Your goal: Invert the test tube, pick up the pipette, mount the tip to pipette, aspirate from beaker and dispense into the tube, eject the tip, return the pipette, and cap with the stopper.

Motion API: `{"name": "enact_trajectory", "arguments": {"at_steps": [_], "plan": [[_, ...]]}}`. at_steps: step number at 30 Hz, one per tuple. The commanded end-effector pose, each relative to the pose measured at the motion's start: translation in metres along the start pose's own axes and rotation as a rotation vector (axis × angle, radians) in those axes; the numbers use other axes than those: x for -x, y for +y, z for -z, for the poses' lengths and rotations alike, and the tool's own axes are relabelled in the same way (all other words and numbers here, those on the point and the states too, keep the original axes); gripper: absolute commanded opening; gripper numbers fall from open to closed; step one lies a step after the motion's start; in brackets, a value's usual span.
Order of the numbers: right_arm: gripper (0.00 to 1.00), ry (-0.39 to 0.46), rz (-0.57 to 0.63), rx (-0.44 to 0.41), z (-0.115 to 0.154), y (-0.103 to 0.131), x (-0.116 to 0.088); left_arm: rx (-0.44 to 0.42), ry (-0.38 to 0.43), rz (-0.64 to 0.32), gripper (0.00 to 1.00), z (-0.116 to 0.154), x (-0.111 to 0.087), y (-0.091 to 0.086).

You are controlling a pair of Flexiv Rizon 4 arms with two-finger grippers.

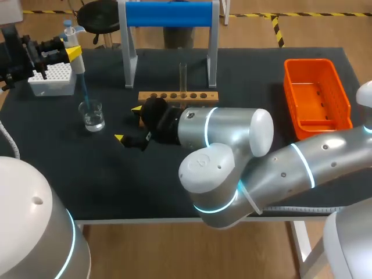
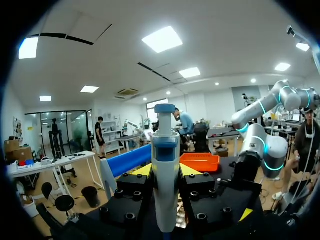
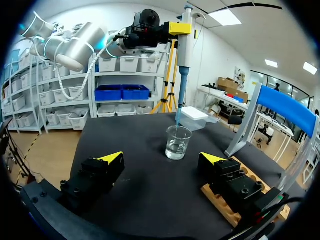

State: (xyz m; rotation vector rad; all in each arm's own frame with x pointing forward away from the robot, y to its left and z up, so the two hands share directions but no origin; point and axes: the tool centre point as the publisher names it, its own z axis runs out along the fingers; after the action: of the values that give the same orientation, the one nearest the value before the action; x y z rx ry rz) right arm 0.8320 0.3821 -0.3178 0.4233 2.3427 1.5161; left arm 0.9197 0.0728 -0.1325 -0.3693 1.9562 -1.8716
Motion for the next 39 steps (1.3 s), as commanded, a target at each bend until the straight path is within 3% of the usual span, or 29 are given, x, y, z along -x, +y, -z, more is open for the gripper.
{"name": "enact_trajectory", "arguments": {"at_steps": [1,16,39], "plan": [[1.00,-0.002,0.000,-0.003,0.001,0.000,-0.001,-0.008,0.020,0.010,0.00,-0.007,0.007,0.012],[1.00,-0.002,0.000,-0.003,0.001,0.000,-0.001,-0.027,0.033,0.037,0.00,-0.010,0.005,0.048],[1.00,-0.002,0.000,-0.003,0.001,0.000,-0.001,-0.031,0.013,0.049,0.00,-0.001,0.010,0.061]]}}
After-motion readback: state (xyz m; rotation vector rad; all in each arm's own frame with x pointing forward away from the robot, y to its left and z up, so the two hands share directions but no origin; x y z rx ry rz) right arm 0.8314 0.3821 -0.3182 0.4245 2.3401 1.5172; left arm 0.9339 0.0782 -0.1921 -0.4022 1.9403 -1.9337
